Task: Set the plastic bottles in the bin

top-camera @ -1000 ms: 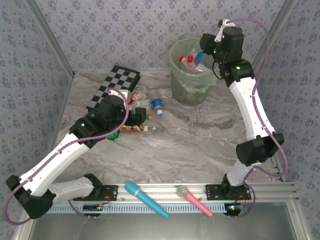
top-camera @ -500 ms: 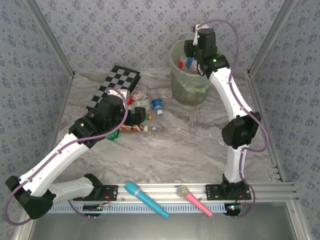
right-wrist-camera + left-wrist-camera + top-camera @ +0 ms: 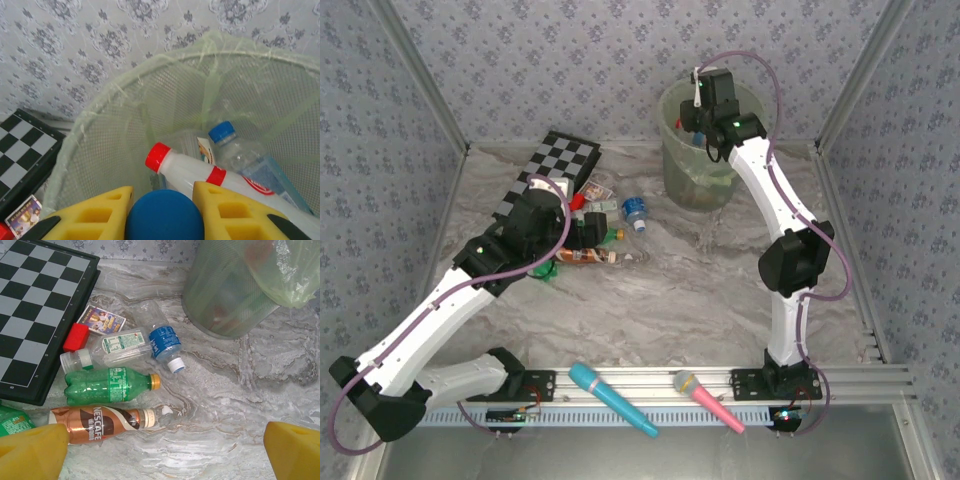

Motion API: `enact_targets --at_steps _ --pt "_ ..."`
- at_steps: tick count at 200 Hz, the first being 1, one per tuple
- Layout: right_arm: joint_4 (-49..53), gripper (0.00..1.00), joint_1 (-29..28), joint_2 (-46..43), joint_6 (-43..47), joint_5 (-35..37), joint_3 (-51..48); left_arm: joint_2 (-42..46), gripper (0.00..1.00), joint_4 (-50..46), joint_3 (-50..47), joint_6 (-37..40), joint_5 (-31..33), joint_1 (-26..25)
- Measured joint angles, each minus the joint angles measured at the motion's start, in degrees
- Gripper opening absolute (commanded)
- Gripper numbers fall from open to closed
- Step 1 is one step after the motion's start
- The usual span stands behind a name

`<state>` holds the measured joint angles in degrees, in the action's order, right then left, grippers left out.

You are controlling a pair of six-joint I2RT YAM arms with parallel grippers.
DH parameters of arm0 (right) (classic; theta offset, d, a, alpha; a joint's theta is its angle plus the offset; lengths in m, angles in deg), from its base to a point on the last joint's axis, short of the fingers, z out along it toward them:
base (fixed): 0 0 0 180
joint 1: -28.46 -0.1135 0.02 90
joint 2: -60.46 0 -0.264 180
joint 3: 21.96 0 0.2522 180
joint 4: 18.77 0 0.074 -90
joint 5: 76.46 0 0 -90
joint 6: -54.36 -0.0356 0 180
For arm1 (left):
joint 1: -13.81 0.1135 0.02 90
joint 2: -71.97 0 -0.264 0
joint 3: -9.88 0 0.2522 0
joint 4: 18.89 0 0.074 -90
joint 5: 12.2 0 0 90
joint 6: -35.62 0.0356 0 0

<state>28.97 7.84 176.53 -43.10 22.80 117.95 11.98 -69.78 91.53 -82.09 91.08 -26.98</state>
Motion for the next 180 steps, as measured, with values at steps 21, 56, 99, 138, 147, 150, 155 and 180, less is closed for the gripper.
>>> enact_targets --at_steps 21,56,99,138,147,150,155,180 --pt "3.19 0.33 0.11 0.00 0.57 0.28 0.00 0.09 1.00 0.04 -0.11 0.00 -0.33 0.31" --pt "7.69 0.40 0.50 0.72 0.96 -0.28 0.00 0.74 1.00 0.04 -0.59 -0.02 -0.59 0.59" --pt "9.31 0.57 1.81 2.86 -0.42 -4.39 0.44 0.76 1.00 0.04 -0.79 -0.04 -0.61 0.68" --pt "12.68 1.00 2.49 4.33 -1.88 -6.10 2.71 1.64 1.00 0.02 -1.36 -0.46 -0.61 0.81" --pt "13.31 1.00 2.49 4.33 -1.97 -6.32 3.56 1.77 1.00 0.04 -1.49 -0.46 -0.63 0.96" --pt "13.49 1.00 2.49 4.33 -2.14 -6.49 3.91 1.81 1.00 0.04 -1.53 -0.46 -0.61 0.96" --pt "13.68 1.00 2.47 4.31 -2.12 -6.69 4.50 1.81 1.00 0.07 -1.64 -0.46 -0.63 1.01" --pt "14.34 1.00 2.23 3.32 -2.12 -7.10 6.69 1.77 1.00 0.11 -1.86 -0.46 -0.87 1.46"
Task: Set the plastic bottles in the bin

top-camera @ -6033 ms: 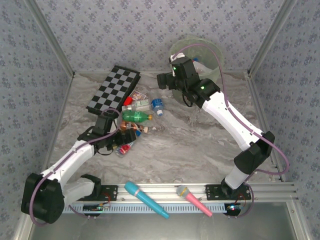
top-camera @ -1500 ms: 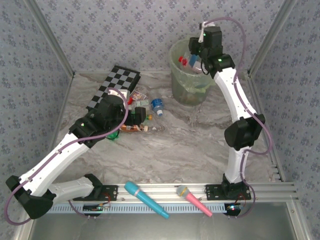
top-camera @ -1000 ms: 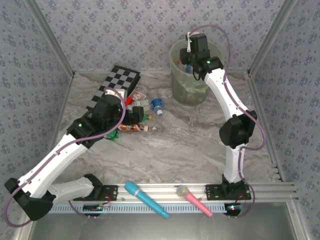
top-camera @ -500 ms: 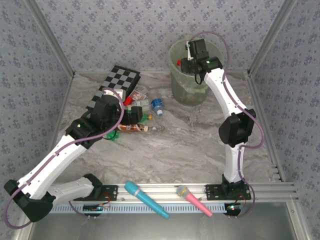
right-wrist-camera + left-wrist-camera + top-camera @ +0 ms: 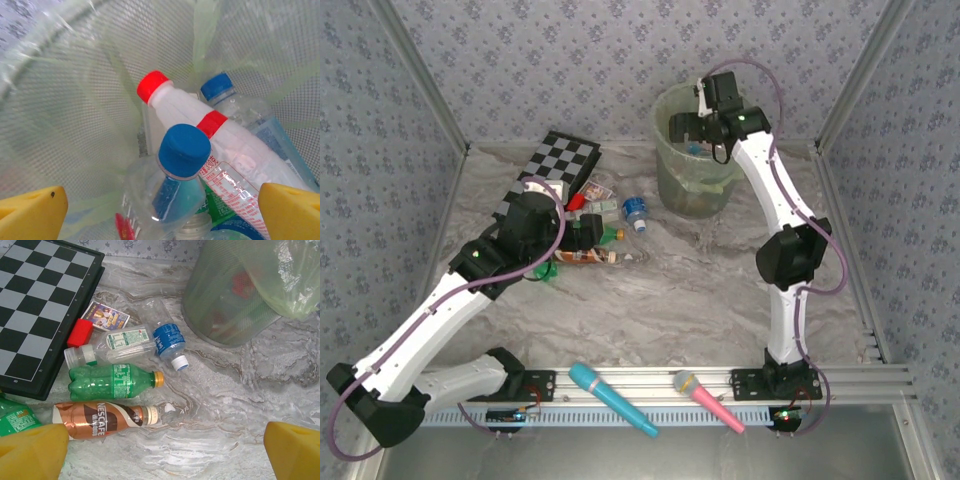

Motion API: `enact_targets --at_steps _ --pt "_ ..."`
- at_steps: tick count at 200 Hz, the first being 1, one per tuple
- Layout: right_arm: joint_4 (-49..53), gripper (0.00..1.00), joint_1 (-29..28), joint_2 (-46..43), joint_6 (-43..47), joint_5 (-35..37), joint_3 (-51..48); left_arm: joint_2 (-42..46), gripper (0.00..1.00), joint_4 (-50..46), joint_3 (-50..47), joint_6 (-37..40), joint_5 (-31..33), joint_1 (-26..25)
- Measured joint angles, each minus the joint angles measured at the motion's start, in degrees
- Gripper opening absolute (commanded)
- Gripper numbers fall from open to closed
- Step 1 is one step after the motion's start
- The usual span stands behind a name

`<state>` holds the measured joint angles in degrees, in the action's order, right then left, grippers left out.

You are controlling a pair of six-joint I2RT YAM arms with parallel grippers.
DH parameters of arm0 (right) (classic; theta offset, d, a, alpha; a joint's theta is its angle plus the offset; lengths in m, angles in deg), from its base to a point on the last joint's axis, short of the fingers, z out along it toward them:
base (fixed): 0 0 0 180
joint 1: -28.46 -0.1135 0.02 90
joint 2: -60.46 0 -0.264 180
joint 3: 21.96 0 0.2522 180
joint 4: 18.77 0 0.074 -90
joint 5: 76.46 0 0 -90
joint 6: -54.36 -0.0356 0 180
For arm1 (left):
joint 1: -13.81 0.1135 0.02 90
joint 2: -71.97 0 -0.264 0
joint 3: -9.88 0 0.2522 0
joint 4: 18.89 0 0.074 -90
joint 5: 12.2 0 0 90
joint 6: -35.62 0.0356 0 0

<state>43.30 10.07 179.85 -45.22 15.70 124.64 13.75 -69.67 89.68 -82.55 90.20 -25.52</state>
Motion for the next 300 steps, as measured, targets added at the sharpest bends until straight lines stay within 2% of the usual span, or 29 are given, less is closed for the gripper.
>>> enact_targets --at_steps 67,88,128,172,215,300 --pt "1.07 1.00 -0.28 -8.85 -0.28 1.27 0.81 -1.49 1.00 0.57 -0.70 -0.63 -2.01 3.23" --pt "0.72 1.00 -1.55 -13.64 -0.72 1.99 -2.16 -2.67 1.00 0.81 -2.40 -1.92 -3.93 6.64" --pt "-1.36 1.00 -7.56 -21.29 -0.70 3.23 -9.42 -6.86 0.99 0.76 -4.74 -5.57 -8.90 14.10" --pt "-5.20 1.00 -9.55 -27.26 -1.22 2.91 -20.50 -12.63 0.97 0.79 -6.01 -8.94 -9.64 16.57" --pt "-9.38 1.00 -9.68 -31.10 -2.82 -0.28 -30.25 -18.84 0.97 0.76 -6.75 -11.19 -8.35 19.30" --pt "-16.20 1.00 -9.77 -34.16 -4.57 -10.82 -40.48 -29.51 0.97 5.73 -7.06 -10.27 -6.82 19.41"
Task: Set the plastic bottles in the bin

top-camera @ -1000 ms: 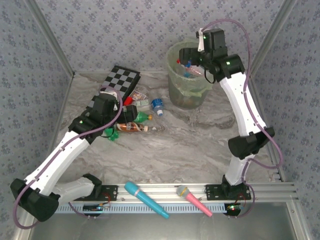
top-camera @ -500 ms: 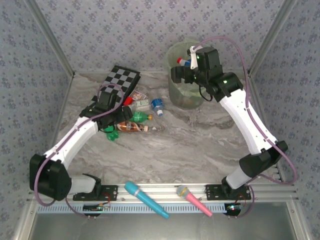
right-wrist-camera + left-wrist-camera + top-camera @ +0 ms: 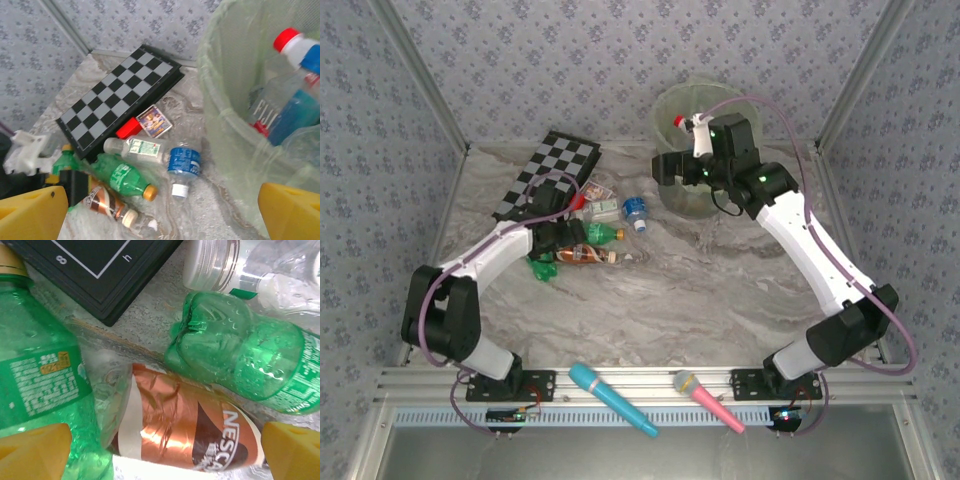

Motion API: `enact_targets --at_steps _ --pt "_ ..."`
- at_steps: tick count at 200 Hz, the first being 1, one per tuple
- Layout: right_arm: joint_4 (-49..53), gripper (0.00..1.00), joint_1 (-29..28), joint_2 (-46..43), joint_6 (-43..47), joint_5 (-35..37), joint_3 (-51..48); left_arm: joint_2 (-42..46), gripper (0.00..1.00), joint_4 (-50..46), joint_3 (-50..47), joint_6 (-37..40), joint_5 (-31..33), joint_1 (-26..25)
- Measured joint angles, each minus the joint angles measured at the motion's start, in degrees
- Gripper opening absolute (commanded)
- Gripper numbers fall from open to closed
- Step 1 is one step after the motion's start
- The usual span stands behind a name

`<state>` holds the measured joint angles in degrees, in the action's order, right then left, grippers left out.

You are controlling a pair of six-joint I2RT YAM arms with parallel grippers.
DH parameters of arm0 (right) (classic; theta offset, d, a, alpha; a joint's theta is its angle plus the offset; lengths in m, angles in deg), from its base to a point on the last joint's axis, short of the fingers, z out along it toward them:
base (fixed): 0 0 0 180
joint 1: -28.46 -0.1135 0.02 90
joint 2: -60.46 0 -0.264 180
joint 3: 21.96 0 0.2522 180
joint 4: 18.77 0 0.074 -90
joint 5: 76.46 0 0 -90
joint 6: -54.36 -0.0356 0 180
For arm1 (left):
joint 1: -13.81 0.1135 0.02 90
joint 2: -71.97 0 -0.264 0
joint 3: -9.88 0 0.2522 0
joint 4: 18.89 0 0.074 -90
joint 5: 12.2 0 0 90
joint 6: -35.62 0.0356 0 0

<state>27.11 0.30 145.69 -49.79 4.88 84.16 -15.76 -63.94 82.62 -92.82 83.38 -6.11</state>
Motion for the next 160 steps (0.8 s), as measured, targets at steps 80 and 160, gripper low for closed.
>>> enact_targets --at_steps 80,160 --pt "-3.74 1.00 -4.17 -3.41 -3.04 -5.05 -15.28 -2.21 0.96 2.45 0.57 -0.15 -3.06 -1.53" --pt "-7.65 0.83 -7.21 -2.60 -8.46 -9.66 -28.76 1.55 0.95 5.99 -6.32 -7.61 -5.66 -10.58"
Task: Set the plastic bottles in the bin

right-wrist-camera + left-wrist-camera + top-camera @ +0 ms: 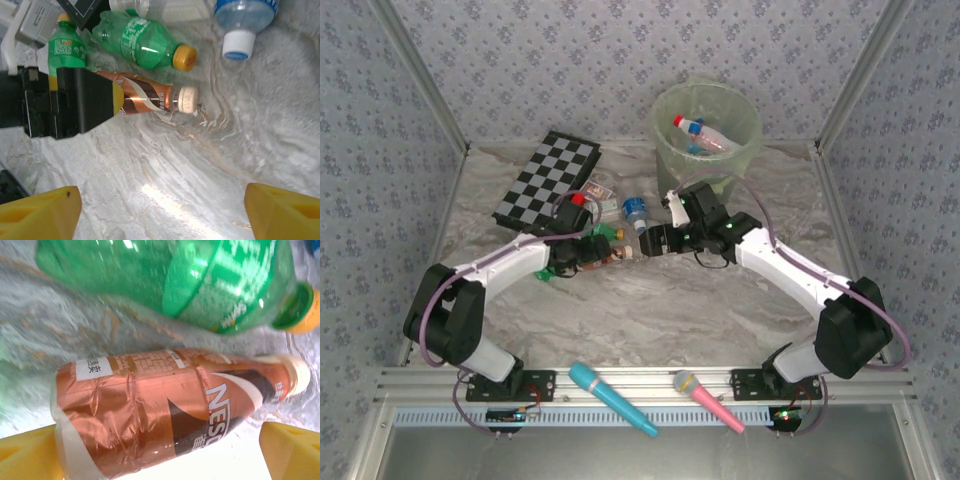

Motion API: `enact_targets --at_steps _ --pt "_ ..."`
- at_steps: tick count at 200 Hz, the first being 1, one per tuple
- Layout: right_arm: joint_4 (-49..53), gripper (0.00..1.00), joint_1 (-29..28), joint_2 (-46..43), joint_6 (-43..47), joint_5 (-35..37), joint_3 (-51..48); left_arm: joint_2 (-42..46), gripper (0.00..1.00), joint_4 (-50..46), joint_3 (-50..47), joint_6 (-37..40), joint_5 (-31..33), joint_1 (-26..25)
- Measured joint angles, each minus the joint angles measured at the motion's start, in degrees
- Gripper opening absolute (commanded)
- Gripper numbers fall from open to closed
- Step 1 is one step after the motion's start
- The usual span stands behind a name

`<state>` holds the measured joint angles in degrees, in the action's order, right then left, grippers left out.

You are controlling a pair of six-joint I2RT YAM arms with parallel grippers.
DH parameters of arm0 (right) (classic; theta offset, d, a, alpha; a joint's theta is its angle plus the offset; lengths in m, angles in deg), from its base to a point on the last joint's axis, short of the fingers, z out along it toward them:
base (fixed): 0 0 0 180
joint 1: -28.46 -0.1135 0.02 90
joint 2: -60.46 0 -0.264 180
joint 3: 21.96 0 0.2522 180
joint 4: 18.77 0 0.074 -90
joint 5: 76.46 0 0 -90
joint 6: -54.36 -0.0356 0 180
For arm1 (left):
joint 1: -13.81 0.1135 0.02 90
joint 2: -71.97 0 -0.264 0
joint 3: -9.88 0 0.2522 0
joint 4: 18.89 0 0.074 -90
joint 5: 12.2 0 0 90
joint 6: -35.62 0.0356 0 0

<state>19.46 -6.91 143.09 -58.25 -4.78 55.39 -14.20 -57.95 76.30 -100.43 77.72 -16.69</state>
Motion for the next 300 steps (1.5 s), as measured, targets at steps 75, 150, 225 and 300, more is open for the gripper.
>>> enact_targets --at_steps 75,150,225,300 --pt "-2.45 0.83 2.56 1.31 -4.44 -3.17 -3.74 5.51 0.95 1.77 -3.65 -6.14 -0.74 -9.29" --pt "-2.43 0.83 3.80 -2.69 -4.92 -3.13 -3.72 6.01 0.96 -7.15 0.42 5.40 5.92 -9.73" --pt "-1.42 0.85 4.68 -6.25 -4.90 -2.03 -3.67 -4.81 0.88 -6.47 5.38 17.73 -0.37 -12.15" --pt "-1.22 0.86 5.05 -7.04 -5.05 -2.01 -3.65 -9.33 0.79 -6.43 6.38 19.67 -2.08 -17.14"
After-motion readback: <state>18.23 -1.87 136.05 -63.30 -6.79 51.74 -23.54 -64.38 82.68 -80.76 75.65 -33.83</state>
